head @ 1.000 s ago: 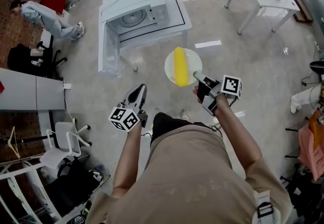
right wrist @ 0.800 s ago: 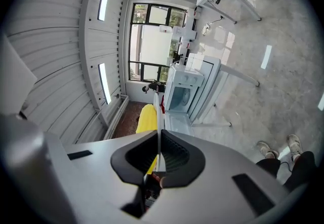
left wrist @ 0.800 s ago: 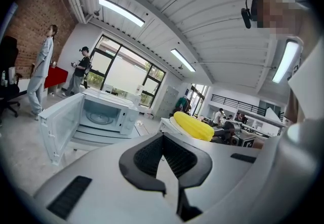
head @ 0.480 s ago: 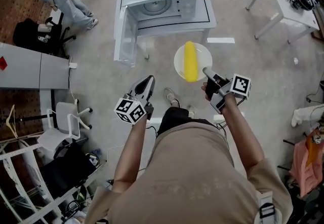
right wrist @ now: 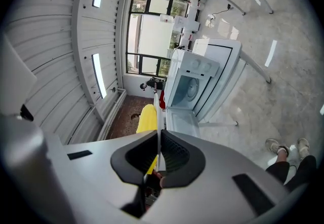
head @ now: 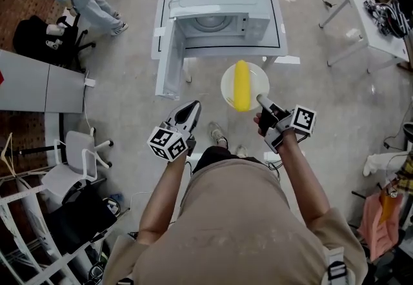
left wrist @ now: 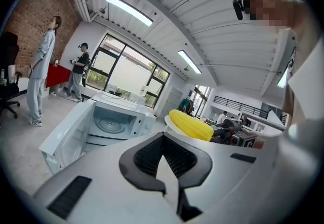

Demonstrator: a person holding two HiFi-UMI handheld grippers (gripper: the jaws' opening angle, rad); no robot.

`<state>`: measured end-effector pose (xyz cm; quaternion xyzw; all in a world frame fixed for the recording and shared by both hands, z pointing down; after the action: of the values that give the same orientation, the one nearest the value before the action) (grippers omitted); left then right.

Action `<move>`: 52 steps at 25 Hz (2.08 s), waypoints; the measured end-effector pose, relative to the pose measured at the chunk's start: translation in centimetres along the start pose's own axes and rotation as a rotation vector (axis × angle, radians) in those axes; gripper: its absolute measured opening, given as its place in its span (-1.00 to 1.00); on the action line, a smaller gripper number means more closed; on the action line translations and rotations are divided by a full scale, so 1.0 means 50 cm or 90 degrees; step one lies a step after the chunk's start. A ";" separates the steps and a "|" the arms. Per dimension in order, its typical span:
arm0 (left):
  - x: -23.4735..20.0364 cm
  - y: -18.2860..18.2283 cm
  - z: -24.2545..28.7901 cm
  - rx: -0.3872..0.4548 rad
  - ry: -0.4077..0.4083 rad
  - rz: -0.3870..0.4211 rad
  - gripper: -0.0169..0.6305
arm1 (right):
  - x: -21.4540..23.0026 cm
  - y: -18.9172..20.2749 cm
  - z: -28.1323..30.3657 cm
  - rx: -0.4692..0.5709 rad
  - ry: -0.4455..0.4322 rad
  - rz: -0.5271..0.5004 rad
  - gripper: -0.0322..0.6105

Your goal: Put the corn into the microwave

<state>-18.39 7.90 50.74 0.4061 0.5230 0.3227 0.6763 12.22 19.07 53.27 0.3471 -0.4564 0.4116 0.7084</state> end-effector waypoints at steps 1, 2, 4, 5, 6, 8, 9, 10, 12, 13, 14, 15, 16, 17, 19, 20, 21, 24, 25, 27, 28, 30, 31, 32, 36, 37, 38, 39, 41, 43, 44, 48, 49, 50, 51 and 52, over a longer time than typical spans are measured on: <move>-0.010 -0.007 0.003 -0.001 0.002 0.003 -0.93 | -0.005 -0.004 0.013 0.003 0.000 -0.001 -0.85; -0.021 -0.015 0.006 -0.003 0.003 0.006 -0.93 | -0.010 -0.008 0.026 0.006 0.000 -0.001 -0.85; -0.043 -0.032 0.012 -0.006 0.007 0.011 -0.93 | -0.023 -0.017 0.053 0.012 0.002 -0.001 -0.85; -0.054 -0.040 0.015 -0.006 0.011 0.014 -0.93 | -0.028 -0.021 0.067 0.014 0.002 -0.001 -0.85; -0.063 -0.048 0.017 -0.006 0.016 0.016 -0.93 | -0.033 -0.025 0.079 0.016 0.001 -0.002 -0.85; -0.081 -0.060 0.020 -0.005 0.026 0.020 -0.93 | -0.037 -0.032 0.102 0.019 0.003 -0.005 -0.85; -0.091 -0.065 0.020 -0.002 0.031 0.021 -0.93 | -0.038 -0.035 0.112 0.021 0.005 -0.006 -0.85; -0.101 -0.069 0.020 0.001 0.036 0.021 -0.93 | -0.038 -0.037 0.123 0.024 0.007 -0.006 -0.85; -0.122 -0.077 0.019 0.008 0.043 0.017 -0.93 | -0.037 -0.038 0.142 0.029 0.010 -0.003 -0.85; -0.132 -0.080 0.019 0.011 0.045 0.014 -0.93 | -0.037 -0.038 0.151 0.031 0.011 -0.002 -0.85; -0.140 -0.082 0.018 0.014 0.048 0.012 -0.93 | -0.038 -0.038 0.159 0.034 0.012 -0.001 -0.85; -0.146 -0.085 0.019 0.017 0.051 0.013 -0.93 | -0.038 -0.038 0.167 0.036 0.013 -0.001 -0.85; -0.150 -0.088 0.020 0.019 0.056 0.015 -0.93 | -0.038 -0.039 0.174 0.038 0.013 -0.002 -0.85; -0.154 -0.091 0.022 0.021 0.060 0.019 -0.93 | -0.039 -0.040 0.181 0.039 0.013 -0.002 -0.85; -0.158 -0.092 0.023 0.021 0.066 0.024 -0.93 | -0.038 -0.039 0.195 0.038 0.013 0.003 -0.85; -0.159 -0.091 0.021 0.022 0.067 0.023 -0.93 | -0.036 -0.037 0.200 0.036 0.015 0.007 -0.85; -0.161 -0.089 0.019 0.024 0.066 0.021 -0.93 | -0.033 -0.034 0.203 0.034 0.020 0.010 -0.85; -0.171 -0.093 0.013 0.033 0.060 0.020 -0.93 | -0.030 -0.032 0.213 0.029 0.033 0.013 -0.85; -0.176 -0.097 0.011 0.035 0.057 0.020 -0.93 | -0.032 -0.033 0.219 0.028 0.034 0.013 -0.85; -0.183 -0.104 0.006 0.040 0.048 0.023 -0.93 | -0.035 -0.036 0.231 0.024 0.035 0.011 -0.85; -0.184 -0.108 0.003 0.042 0.044 0.025 -0.93 | -0.035 -0.039 0.235 0.022 0.036 0.011 -0.85; -0.186 -0.115 -0.003 0.050 0.032 0.027 -0.93 | -0.034 -0.049 0.246 0.018 0.041 0.006 -0.85; -0.189 -0.118 -0.006 0.054 0.027 0.027 -0.93 | -0.033 -0.054 0.253 0.017 0.044 0.004 -0.85; -0.192 -0.121 -0.009 0.058 0.021 0.026 -0.93 | -0.032 -0.059 0.261 0.015 0.046 0.002 -0.85; -0.208 -0.131 -0.010 0.063 0.001 0.023 -0.93 | -0.026 -0.084 0.296 0.008 0.053 0.000 -0.85; -0.213 -0.134 -0.007 0.061 -0.003 0.024 -0.93 | -0.024 -0.092 0.307 0.006 0.053 -0.001 -0.85; -0.217 -0.135 -0.003 0.058 -0.007 0.024 -0.93 | -0.021 -0.099 0.317 0.003 0.053 -0.001 -0.85; -0.222 -0.135 0.001 0.055 -0.010 0.025 -0.93 | -0.015 -0.106 0.328 0.001 0.053 -0.001 -0.85; -0.233 -0.137 0.011 0.052 -0.017 0.024 -0.93 | -0.002 -0.120 0.349 -0.002 0.055 -0.003 -0.85; -0.240 -0.145 0.019 0.054 -0.021 0.019 -0.93 | 0.011 -0.136 0.369 -0.004 0.056 -0.006 -0.85; -0.242 -0.150 0.025 0.056 -0.021 0.018 -0.93 | 0.019 -0.144 0.379 -0.006 0.057 -0.006 -0.85; -0.253 -0.160 0.058 0.043 -0.018 0.042 -0.93 | 0.060 -0.181 0.419 -0.006 0.063 0.002 -0.85; -0.258 -0.158 0.068 0.038 -0.021 0.044 -0.93 | 0.069 -0.190 0.429 -0.005 0.066 -0.001 -0.85; -0.263 -0.157 0.077 0.036 -0.026 0.041 -0.93 | 0.078 -0.198 0.439 -0.004 0.068 -0.006 -0.85; -0.267 -0.155 0.085 0.034 -0.032 0.038 -0.93 | 0.085 -0.204 0.448 -0.004 0.070 -0.009 -0.85; -0.269 -0.155 0.093 0.034 -0.040 0.034 -0.93 | 0.094 -0.210 0.458 -0.004 0.071 -0.010 -0.85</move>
<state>-17.08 -8.25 50.46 0.4476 0.4989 0.3140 0.6724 14.56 -3.94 64.25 0.3252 -0.4149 0.4232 0.7369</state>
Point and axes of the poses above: the fingertips, and each gripper's own axes: z forward along the fingers, x to its right, y out of its underside, the point moved 9 cm from there along -z, backward along the fingers, and after that the axes turned 12 degrees about y, right-handed, at the moved point
